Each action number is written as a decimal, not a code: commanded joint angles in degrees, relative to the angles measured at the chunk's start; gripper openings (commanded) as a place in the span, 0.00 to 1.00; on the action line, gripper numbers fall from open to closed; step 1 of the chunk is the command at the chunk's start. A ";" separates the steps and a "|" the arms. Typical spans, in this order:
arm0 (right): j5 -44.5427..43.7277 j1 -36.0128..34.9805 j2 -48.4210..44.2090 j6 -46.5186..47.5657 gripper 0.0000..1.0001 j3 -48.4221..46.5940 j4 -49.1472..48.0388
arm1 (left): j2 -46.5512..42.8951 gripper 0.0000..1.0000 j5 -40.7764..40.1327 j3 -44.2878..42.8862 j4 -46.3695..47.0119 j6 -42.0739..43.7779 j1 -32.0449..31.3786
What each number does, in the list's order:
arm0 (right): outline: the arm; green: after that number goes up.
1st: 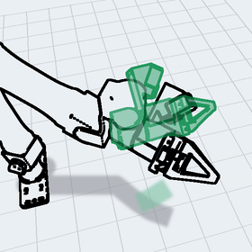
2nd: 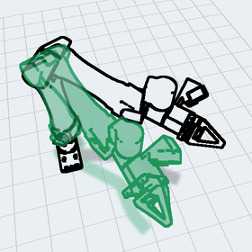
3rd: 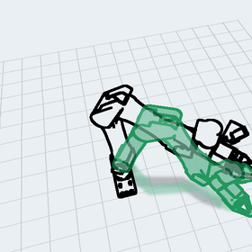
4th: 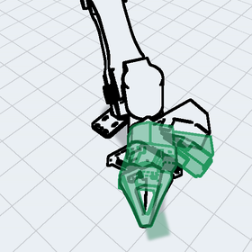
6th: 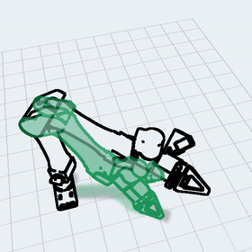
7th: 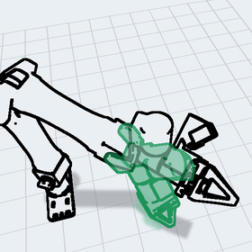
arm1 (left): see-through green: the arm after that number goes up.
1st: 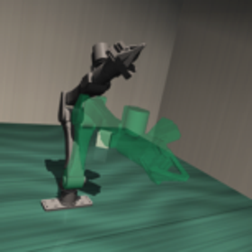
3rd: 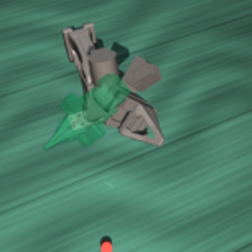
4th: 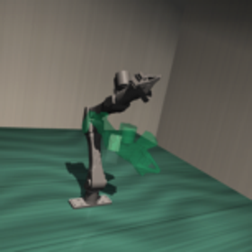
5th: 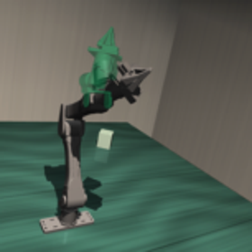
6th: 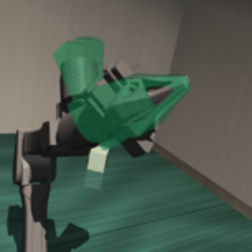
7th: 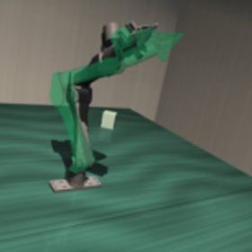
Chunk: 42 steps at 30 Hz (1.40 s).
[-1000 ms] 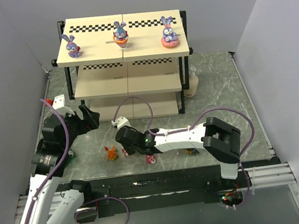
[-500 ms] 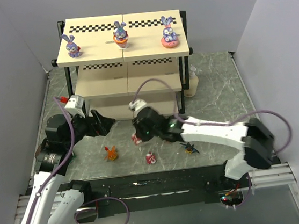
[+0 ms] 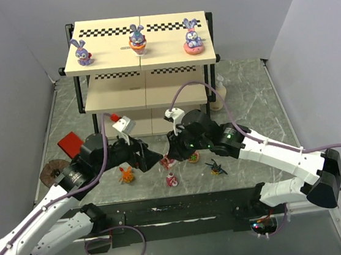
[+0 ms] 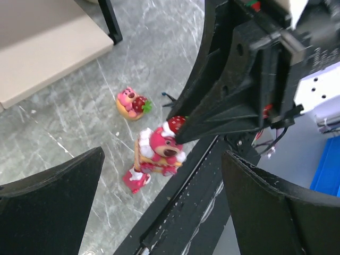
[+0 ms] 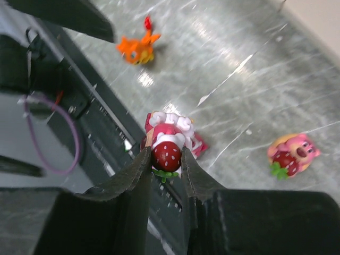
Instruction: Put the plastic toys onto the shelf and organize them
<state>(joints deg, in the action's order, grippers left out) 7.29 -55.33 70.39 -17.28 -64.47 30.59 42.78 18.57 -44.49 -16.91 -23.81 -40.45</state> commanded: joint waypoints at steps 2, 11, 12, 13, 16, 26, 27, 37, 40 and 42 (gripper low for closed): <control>7.03 0.57 -3.50 0.49 0.00 -1.63 2.63 | 1.24 0.96 -4.77 -1.04 4.07 1.13 -5.60; 10.20 0.66 -6.40 0.40 0.00 -2.24 4.13 | 8.89 0.99 -18.37 -3.41 0.75 5.35 -21.51; 10.03 0.66 -6.84 0.32 0.00 -2.15 4.13 | 9.50 0.99 -18.39 -4.19 0.39 5.44 -22.56; 9.85 0.66 -7.11 0.23 0.00 -2.15 4.13 | 10.38 0.99 -20.13 -4.38 0.30 5.53 -22.83; 9.85 0.66 -7.63 0.14 0.00 -2.07 4.30 | 11.70 0.94 -19.97 -4.73 1.00 5.97 -23.71; 9.94 0.66 -7.99 -0.30 0.00 -1.54 4.30 | 15.49 0.66 -23.05 -6.40 0.38 6.94 -25.21; 9.85 0.66 -7.90 -0.39 0.00 -1.45 4.30 | 15.57 0.64 -22.96 -6.40 0.38 7.20 -25.30; 9.58 1.01 -7.72 -0.65 0.00 -1.54 4.04 | 16.28 0.75 -23.31 -6.75 -0.58 7.90 -25.56; 9.67 1.01 -7.55 -0.56 0.00 -1.63 4.04 | 16.10 0.82 -23.31 -6.58 -0.76 8.08 -25.65; 9.76 1.02 -7.55 -0.65 0.00 -1.45 3.95 | 15.93 0.82 -23.40 -6.31 -0.67 8.08 -25.65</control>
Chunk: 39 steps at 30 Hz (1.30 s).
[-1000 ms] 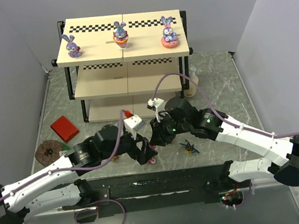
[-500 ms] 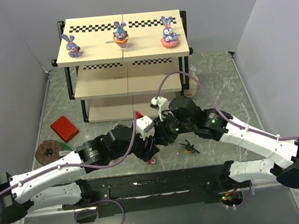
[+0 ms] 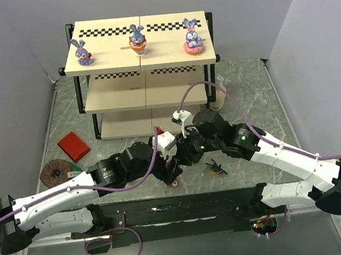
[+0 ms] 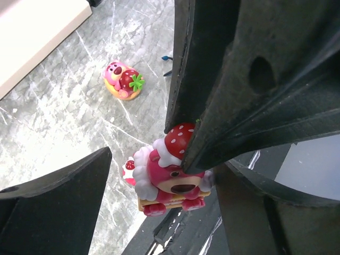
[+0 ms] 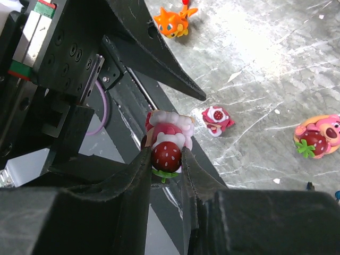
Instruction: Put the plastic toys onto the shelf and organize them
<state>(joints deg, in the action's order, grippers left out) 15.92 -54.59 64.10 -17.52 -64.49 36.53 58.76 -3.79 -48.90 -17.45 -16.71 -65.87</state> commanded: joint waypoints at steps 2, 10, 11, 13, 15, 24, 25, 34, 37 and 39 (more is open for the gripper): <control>1.22 0.45 -1.17 -0.41 0.00 -1.43 -1.99 | -0.05 0.82 -0.78 -1.63 0.05 1.15 -0.23; 1.74 0.53 -1.25 -0.68 0.00 -1.34 -2.17 | 0.92 0.88 0.01 -1.98 -0.92 1.42 -0.40; 1.74 0.62 -1.25 -0.59 0.00 -1.34 -2.17 | 0.92 0.89 0.10 -1.90 -0.92 1.50 -0.49; 1.83 0.54 -1.34 -0.68 0.00 -1.25 -2.08 | 0.56 0.89 0.80 -1.72 -0.65 1.59 -0.58; 1.66 0.54 -1.43 -0.67 0.00 -1.25 -1.99 | 0.21 0.90 1.42 -1.63 -0.39 1.86 -0.67; 1.92 0.54 -1.87 -0.94 0.00 -0.99 -1.99 | 0.30 0.87 2.21 -1.46 -0.74 2.21 -1.02; 1.92 0.62 -1.96 -0.94 0.00 -0.99 -1.99 | 0.39 0.78 2.12 -1.46 -0.74 2.21 -1.02; -1.50 0.71 -2.40 -1.90 0.08 -0.64 -1.73 | 1.27 0.22 -2.53 -1.46 -1.09 0.72 -1.11; -6.42 0.71 -2.22 -2.87 0.46 -0.90 -0.68 | 0.83 0.17 -6.48 -0.76 -0.48 -0.95 -1.19; -11.67 0.62 -2.39 -4.19 0.63 -0.64 -0.59 | -0.05 0.15 -9.11 0.47 0.31 -2.00 -1.19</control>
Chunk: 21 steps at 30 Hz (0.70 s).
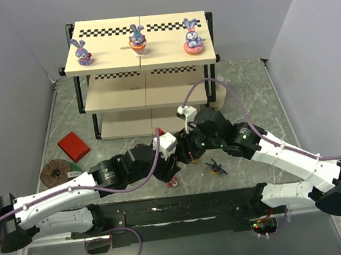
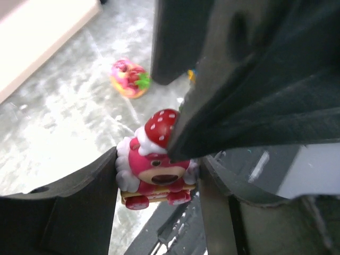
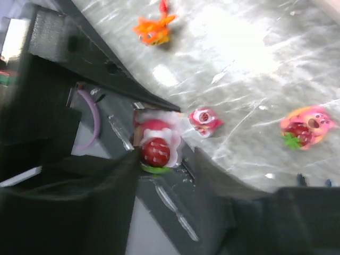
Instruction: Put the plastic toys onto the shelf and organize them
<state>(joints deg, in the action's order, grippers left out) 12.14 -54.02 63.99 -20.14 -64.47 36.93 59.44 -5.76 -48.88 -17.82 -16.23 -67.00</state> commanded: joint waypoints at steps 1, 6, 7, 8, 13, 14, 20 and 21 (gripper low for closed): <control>-9.58 0.05 -2.63 -2.26 0.74 -0.49 -1.24 | -1.25 0.13 -9.94 0.98 1.64 -3.80 0.03; -18.55 0.06 -5.62 -5.96 0.92 1.80 -3.61 | -5.12 0.14 -21.82 5.28 4.81 -8.20 0.03; -20.04 0.14 -6.15 -6.48 0.94 1.98 -4.05 | -5.38 0.15 -25.06 5.81 5.25 -9.86 0.12; -20.57 0.06 -6.59 -7.19 0.94 2.59 -4.93 | -5.74 0.15 -27.00 6.34 6.39 -10.48 0.12; -23.30 0.14 -9.14 -8.25 0.96 3.73 -5.46 | -3.81 0.15 -39.23 9.50 7.71 -17.50 1.86; -23.83 0.23 -9.32 -8.33 0.96 3.91 -5.29 | -2.94 0.15 -40.02 10.03 8.41 -17.87 2.75; -24.62 0.23 -11.16 -8.16 0.96 6.19 -4.67 | -4.15 0.05 -38.37 17.93 23.68 -18.23 11.71; -25.06 0.32 -11.86 -8.16 0.96 6.63 -4.85 | -4.59 0.05 -38.01 20.64 26.32 -17.70 12.59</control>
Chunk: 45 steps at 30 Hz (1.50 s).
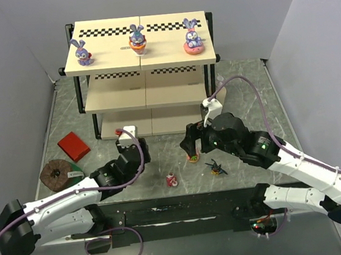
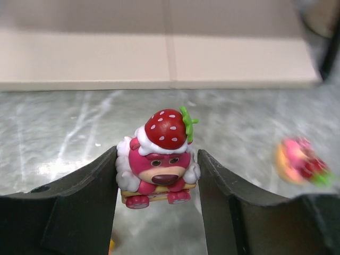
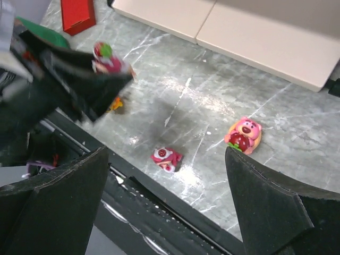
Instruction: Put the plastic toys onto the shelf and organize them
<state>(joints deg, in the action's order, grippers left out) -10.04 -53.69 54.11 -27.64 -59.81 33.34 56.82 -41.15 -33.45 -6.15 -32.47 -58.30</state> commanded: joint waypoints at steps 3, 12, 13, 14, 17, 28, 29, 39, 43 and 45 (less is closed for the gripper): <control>-3.32 -0.01 -3.47 -0.66 0.96 3.47 -1.35 | -2.06 0.04 -2.10 8.22 22.05 -0.23 7.40; -5.42 0.25 -5.85 0.57 0.96 5.58 -1.61 | 8.21 0.04 3.43 11.74 41.54 5.22 19.88; -5.60 0.17 -5.85 0.65 0.96 5.67 -1.44 | 9.44 0.04 4.92 11.83 43.14 5.22 22.33; -6.12 0.34 -5.85 0.74 0.96 5.84 -1.35 | 11.89 0.03 7.63 11.83 44.37 5.31 23.57; -6.92 0.52 -5.94 0.83 0.96 5.85 -0.56 | 17.16 0.01 10.46 11.48 49.47 5.83 27.18; -6.92 1.31 -4.98 0.83 0.96 5.41 0.67 | 29.84 0.03 18.21 6.56 58.18 4.61 34.05; -6.66 1.40 -5.06 0.74 0.96 5.49 0.58 | 30.97 0.03 18.29 5.86 58.44 4.09 34.22; -5.78 2.10 -5.68 0.22 0.96 5.41 1.99 | 39.24 0.05 14.78 4.80 63.54 0.57 34.49; -5.60 2.28 -5.94 -0.40 0.96 5.76 2.43 | 41.27 0.07 13.38 4.98 65.39 -0.31 34.40; -5.60 2.45 -5.85 -0.40 0.96 5.76 2.60 | 41.71 0.08 12.23 5.33 66.61 -0.49 34.31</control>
<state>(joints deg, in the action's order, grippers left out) -15.31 -51.88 49.28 -27.42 -53.95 35.59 97.36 -26.00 -27.33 54.78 -31.00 -24.08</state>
